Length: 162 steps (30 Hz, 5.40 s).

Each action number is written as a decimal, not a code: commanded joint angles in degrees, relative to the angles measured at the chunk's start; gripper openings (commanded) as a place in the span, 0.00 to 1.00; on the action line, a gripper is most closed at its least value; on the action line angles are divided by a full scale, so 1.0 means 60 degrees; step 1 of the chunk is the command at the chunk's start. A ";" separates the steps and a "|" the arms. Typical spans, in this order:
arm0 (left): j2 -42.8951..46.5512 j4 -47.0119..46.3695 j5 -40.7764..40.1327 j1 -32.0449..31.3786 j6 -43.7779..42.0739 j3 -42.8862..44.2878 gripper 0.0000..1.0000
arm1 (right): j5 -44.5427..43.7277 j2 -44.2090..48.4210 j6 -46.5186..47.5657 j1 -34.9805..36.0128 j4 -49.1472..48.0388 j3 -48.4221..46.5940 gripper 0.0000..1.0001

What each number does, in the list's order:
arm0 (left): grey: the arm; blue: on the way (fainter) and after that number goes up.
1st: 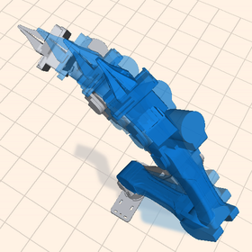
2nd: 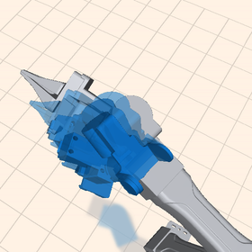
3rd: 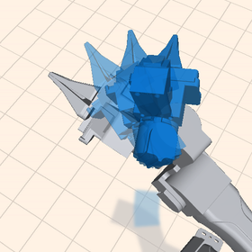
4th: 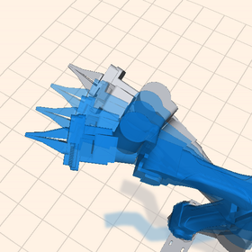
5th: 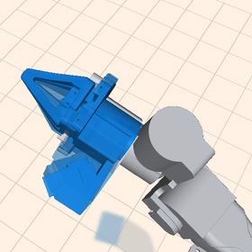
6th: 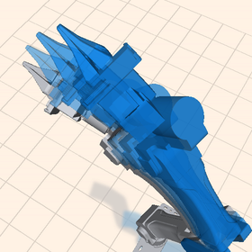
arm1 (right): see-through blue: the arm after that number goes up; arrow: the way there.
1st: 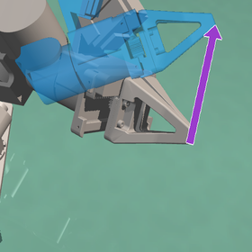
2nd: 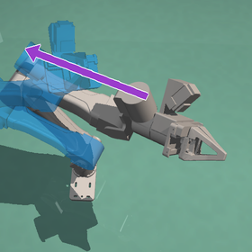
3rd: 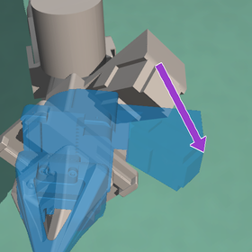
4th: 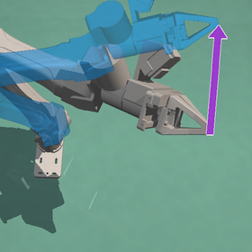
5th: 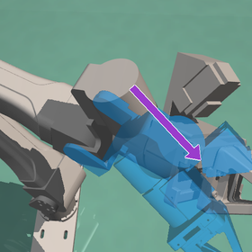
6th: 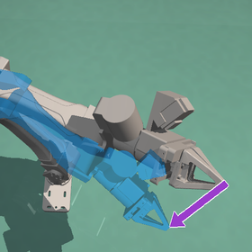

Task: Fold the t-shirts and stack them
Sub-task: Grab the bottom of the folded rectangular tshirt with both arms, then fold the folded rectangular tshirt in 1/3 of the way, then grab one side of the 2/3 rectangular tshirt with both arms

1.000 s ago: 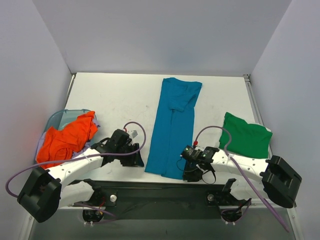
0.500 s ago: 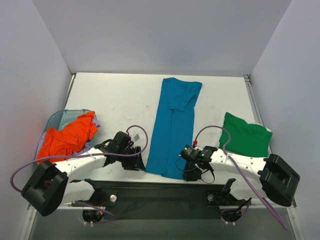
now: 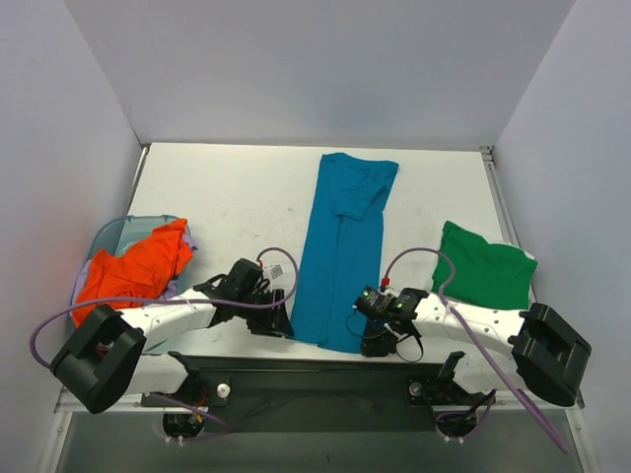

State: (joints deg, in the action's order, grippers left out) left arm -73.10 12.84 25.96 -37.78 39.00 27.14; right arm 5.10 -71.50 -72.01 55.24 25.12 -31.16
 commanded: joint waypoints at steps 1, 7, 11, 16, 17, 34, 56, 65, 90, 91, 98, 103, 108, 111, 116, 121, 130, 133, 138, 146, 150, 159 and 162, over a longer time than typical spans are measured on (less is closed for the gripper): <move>-0.0325 -0.0426 -0.0063 -0.0192 0.0047 0.0208 0.54 | -0.0484 -0.0050 -0.0157 0.0094 0.0602 -0.0315 0.13; -0.0546 -0.0485 -0.0093 -0.0354 0.0032 0.0180 0.47 | -0.0528 0.0037 -0.0201 0.0095 0.0661 -0.0329 0.12; -0.0634 -0.0631 -0.0092 -0.0412 -0.0011 0.0106 0.10 | -0.0557 0.0038 -0.0157 0.0153 0.0865 -0.0417 0.04; -0.0313 -0.0485 -0.0195 -0.0544 0.0003 -0.0025 0.00 | -0.0631 0.0052 -0.0113 0.0401 0.1217 -0.0637 0.00; -0.0196 -0.0311 -0.0238 -0.0573 0.0032 -0.0025 0.00 | -0.0631 0.0052 -0.0127 0.0446 0.1406 -0.0768 0.00; 0.3730 0.3162 -0.1117 -0.1145 0.0778 0.0867 0.00 | -0.1246 0.1267 -0.1050 0.2028 0.4234 -0.2657 0.00; 0.1037 0.0835 -0.0987 -0.0297 0.0604 0.2816 0.00 | -0.3019 0.0610 0.0777 -0.0607 0.4456 -0.4459 0.00; -0.1043 0.0058 -0.0240 0.0641 0.0106 0.4133 0.00 | -0.2990 -0.0986 0.2361 -0.2233 0.4192 -0.5674 0.00; -0.6917 0.1068 -0.0430 0.1989 -0.0993 0.9671 0.00 | -0.2140 -0.6698 0.5423 -0.5427 0.4016 -1.0157 0.00; -0.7005 0.0894 -0.0357 0.2019 -0.0978 0.9773 0.10 | -0.2111 -0.6831 0.5482 -0.5486 0.4030 -1.0318 0.00; -0.6467 0.0644 -0.0532 0.2151 -0.1315 0.9587 0.75 | -0.1670 -0.7258 0.6010 -0.5809 0.4030 -1.1257 0.61; -0.5572 0.0351 -0.0327 0.2151 -0.1579 0.8371 0.74 | -0.1598 -0.6570 0.6215 -0.5809 0.3884 -1.0776 0.64; -0.4591 0.0073 -0.0224 0.2136 -0.1506 0.6630 0.68 | -0.0428 -0.5298 0.6157 -0.5765 0.3139 -0.9020 0.56; -0.4121 -0.0060 -0.0253 0.2107 -0.1476 0.5794 0.64 | 0.0217 -0.4549 0.5865 -0.5677 0.2319 -0.7599 0.48; -0.3609 -0.0133 -0.0268 0.1961 -0.1432 0.4839 0.63 | 0.0629 -0.3598 0.5337 -0.5326 0.1556 -0.5330 0.41; -0.3403 -0.0162 -0.0356 0.1785 -0.1374 0.4209 0.63 | 0.0818 -0.3258 0.5044 -0.5106 0.0955 -0.4213 0.38; -0.3198 -0.0060 -0.0517 0.1653 -0.1300 0.4047 0.63 | 0.0805 -0.3668 0.5087 -0.5077 0.0618 -0.3860 0.33; -0.3227 -0.0060 -0.0546 0.1609 -0.1256 0.4032 0.63 | 0.0805 -0.3917 0.5146 -0.5091 0.0544 -0.3831 0.32; -0.3285 -0.0060 -0.0605 0.1492 -0.1198 0.4076 0.63 | 0.0688 -0.4108 0.5116 -0.5047 0.0529 -0.3670 0.28; -0.3578 0.0013 -0.0795 0.1302 -0.1183 0.4354 0.61 | 0.0556 -0.4196 0.5102 -0.5076 0.0544 -0.3552 0.26; -0.3827 0.0072 -0.0796 0.1272 -0.1212 0.4544 0.56 | 0.0556 -0.4254 0.5102 -0.5076 0.0544 -0.3567 0.23; -0.4442 -0.0016 -0.0737 0.1185 -0.1256 0.4881 0.51 | 0.0570 -0.4269 0.5000 -0.5062 0.0588 -0.3626 0.20; -0.4589 -0.0001 -0.0693 0.1155 -0.1300 0.5013 0.45 | 0.0570 -0.4284 0.4985 -0.5062 0.0602 -0.3655 0.20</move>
State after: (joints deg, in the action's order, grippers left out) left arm -99.72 14.55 21.37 -30.33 31.92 54.83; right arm 10.17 -96.12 -41.78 24.80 26.11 -53.54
